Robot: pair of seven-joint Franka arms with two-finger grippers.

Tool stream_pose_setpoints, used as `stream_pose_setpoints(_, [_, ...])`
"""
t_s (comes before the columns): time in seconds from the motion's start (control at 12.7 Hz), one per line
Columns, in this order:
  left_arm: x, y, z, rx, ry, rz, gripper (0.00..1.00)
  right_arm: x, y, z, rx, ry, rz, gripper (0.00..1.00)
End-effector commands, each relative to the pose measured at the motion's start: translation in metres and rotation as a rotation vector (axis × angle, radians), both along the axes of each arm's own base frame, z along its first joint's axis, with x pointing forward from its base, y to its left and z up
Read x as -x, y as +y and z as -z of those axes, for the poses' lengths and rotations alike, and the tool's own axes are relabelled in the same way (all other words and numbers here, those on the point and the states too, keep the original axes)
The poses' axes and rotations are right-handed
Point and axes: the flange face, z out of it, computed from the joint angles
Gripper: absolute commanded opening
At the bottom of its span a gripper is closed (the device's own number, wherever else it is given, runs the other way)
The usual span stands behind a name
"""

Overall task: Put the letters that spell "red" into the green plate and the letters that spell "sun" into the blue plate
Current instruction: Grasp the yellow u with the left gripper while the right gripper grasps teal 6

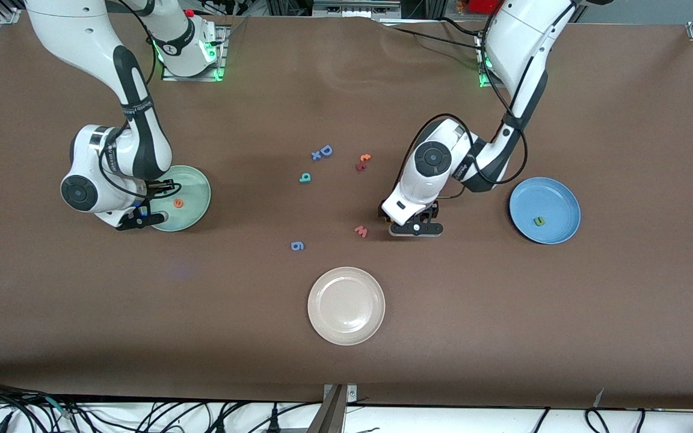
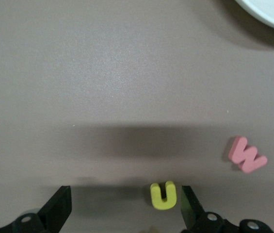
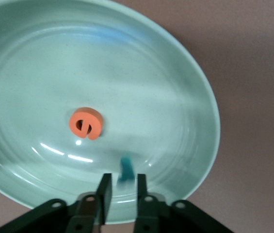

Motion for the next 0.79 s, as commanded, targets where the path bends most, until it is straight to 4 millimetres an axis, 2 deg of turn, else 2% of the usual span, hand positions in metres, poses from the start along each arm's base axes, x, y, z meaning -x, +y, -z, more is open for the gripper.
stream_pose_setpoints(0.0, [-0.009, -0.017, 0.008, -0.003, -0.017, -0.103, 0.99, 0.0, 0.001, 0.0, -0.023, 0.009, 0.009, 0.99])
stream_pose_setpoints(0.16, [-0.002, -0.025, 0.015, -0.01, -0.01, -0.103, 0.98, -0.002, 0.009, -0.007, -0.029, 0.01, 0.004, 0.99])
stream_pose_setpoints(0.47, [0.007, -0.03, 0.03, -0.025, 0.007, -0.078, 0.92, -0.024, 0.046, -0.046, -0.013, 0.036, 0.044, 0.99])
stream_pose_setpoints(0.63, [0.006, -0.03, 0.03, -0.04, -0.008, -0.053, 0.78, -0.028, 0.077, -0.063, 0.017, 0.035, 0.075, 0.99])
stream_pose_setpoints(0.71, [0.006, -0.03, 0.03, -0.044, -0.011, -0.047, 0.64, -0.026, 0.099, -0.067, 0.039, 0.021, 0.097, 0.99])
